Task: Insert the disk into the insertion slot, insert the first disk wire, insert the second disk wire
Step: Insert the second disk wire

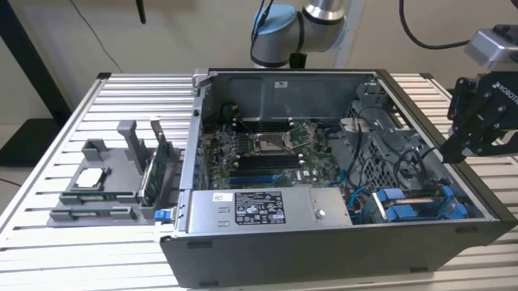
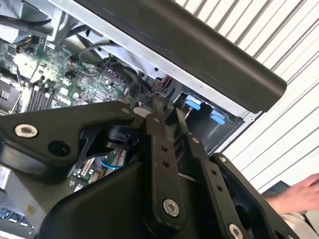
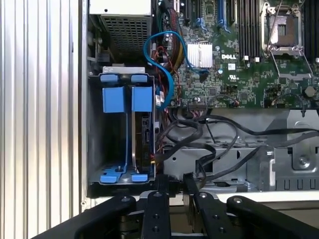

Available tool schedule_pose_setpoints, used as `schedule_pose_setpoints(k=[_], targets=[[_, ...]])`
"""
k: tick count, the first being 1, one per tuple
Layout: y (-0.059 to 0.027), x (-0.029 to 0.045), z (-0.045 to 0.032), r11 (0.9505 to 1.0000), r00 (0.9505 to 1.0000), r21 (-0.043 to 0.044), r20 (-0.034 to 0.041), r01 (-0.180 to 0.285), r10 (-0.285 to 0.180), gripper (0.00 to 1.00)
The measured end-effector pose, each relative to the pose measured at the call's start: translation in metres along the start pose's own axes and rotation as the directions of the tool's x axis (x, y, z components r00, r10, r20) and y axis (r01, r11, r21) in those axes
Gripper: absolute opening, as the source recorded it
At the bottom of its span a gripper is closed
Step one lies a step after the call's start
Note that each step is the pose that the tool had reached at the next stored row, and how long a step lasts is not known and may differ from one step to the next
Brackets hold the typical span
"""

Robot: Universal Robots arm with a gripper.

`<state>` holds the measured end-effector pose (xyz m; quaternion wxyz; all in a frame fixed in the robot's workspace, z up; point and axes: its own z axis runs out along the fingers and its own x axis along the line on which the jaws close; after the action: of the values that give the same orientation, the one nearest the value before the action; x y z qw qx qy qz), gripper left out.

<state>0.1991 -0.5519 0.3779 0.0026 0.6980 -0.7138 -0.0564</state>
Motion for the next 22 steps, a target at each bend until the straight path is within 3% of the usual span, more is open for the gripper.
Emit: schedule_pose_setpoints(k=[2,4,5,9,18,19,22], targets=[[-0.0001,0.0010,0.0003,1.0000,0.9999,-0.0004,0.0122,0.001,-0.001,0.26],[-0.0001,0.0018,0.0004,1.0000,0.9998,-0.0005,0.0205,0.002,-0.002,0.24],[-0.0001,0.0022,0.0004,1.0000,0.9997,-0.0006,0.0243,0.002,-0.002,0.17],[-0.0001,0.0036,0.0004,1.0000,0.9992,-0.0010,0.0385,0.004,-0.004,0.17],[-0.0002,0.0057,0.0004,0.9996,0.9986,-0.0022,0.0451,0.029,-0.029,0.19],[-0.0002,0.0058,0.0004,0.9995,0.9982,-0.0014,0.0501,0.032,-0.032,0.25],[-0.0001,0.0068,0.0003,0.9992,0.9965,0.0022,0.0745,0.039,-0.039,0.25]])
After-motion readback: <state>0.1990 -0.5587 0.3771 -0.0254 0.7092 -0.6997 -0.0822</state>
